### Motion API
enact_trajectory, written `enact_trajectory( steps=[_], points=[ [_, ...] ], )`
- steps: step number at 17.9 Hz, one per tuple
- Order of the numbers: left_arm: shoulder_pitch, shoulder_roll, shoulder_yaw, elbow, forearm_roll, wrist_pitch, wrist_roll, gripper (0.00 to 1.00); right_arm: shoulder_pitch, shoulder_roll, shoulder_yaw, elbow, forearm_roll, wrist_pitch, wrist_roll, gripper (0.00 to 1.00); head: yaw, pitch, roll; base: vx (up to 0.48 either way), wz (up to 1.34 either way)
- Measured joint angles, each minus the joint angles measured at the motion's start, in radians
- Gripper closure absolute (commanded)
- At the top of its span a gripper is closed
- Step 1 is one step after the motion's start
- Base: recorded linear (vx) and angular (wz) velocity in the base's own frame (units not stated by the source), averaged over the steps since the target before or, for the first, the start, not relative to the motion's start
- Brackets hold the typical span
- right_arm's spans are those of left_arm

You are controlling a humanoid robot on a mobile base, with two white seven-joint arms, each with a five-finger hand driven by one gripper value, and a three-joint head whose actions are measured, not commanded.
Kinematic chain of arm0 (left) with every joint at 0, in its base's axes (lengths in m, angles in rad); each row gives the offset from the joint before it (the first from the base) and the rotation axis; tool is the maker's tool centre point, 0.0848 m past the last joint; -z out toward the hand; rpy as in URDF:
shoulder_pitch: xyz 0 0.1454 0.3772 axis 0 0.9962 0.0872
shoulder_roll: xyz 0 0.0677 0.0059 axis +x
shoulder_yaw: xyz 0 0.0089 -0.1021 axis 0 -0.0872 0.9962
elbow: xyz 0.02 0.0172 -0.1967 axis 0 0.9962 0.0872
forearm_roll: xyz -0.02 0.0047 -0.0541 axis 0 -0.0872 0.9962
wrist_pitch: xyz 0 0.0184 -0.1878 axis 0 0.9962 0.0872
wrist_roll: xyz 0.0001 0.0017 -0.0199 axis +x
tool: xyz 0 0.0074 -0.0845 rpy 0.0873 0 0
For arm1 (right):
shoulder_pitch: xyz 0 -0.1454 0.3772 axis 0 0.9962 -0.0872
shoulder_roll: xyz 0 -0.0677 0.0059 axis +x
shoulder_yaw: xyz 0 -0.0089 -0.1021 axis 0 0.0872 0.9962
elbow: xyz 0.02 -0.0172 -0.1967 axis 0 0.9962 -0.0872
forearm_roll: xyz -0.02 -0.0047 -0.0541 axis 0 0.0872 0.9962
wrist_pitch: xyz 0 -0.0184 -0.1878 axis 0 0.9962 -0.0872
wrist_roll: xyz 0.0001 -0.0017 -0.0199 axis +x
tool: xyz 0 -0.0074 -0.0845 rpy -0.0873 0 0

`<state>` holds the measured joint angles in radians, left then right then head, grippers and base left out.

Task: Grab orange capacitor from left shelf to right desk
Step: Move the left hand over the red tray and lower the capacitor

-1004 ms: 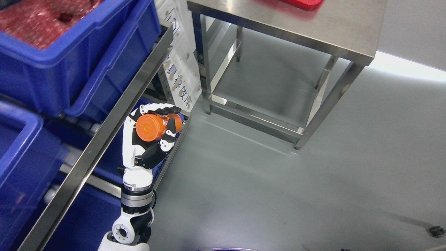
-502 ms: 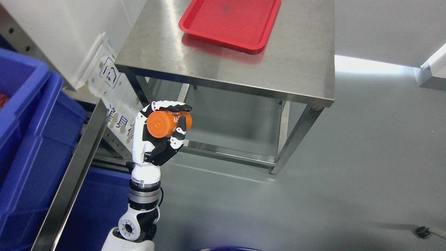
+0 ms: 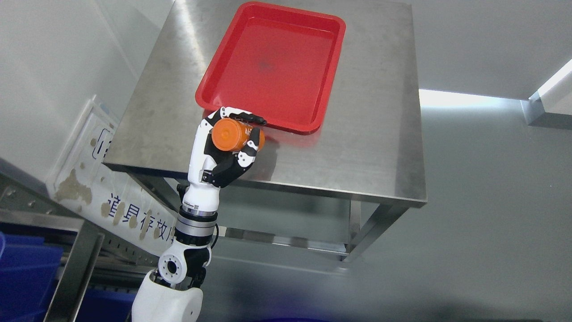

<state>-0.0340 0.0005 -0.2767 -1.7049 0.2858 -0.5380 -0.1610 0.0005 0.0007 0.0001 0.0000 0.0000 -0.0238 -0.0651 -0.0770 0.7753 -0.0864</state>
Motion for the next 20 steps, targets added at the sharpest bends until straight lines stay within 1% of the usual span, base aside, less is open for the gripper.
enact_trajectory(
  steps=[2, 6, 10, 12, 17, 20],
  points=[
    [-0.03, 0.0, -0.004, 0.004, 0.0, 0.057, 0.0, 0.95, 0.001, 0.0, 0.0, 0.0, 0.0, 0.0, 0.0, 0.0, 0.0, 0.0, 0.0, 0.316, -0.03],
    [-0.094, 0.0, -0.019, 0.013, 0.0, 0.22, 0.003, 0.94, 0.0, 0.0, 0.0, 0.0, 0.0, -0.001, 0.0, 0.0, 0.0, 0.0, 0.0, 0.236, -0.05],
    [-0.168, -0.001, -0.038, 0.046, -0.002, 0.355, 0.012, 0.93, -0.001, 0.0, 0.0, 0.0, 0.0, -0.004, 0.0, 0.0, 0.0, 0.0, 0.0, 0.083, 0.06],
    [-0.205, -0.001, -0.044, 0.063, -0.008, 0.402, 0.012, 0.93, -0.001, 0.0, 0.0, 0.0, 0.0, -0.005, 0.0, 0.0, 0.0, 0.0, 0.0, -0.01, 0.03],
    [-0.307, -0.001, -0.047, 0.089, -0.013, 0.461, 0.008, 0.93, -0.001, 0.0, 0.0, 0.0, 0.0, -0.001, 0.0, 0.0, 0.0, 0.0, 0.0, -0.03, -0.01],
    [-0.36, -0.001, -0.055, 0.104, -0.017, 0.574, 0.007, 0.93, -0.001, -0.001, 0.0, 0.0, 0.0, 0.0, 0.0, 0.0, 0.0, 0.0, 0.0, -0.004, 0.03]
  ],
)
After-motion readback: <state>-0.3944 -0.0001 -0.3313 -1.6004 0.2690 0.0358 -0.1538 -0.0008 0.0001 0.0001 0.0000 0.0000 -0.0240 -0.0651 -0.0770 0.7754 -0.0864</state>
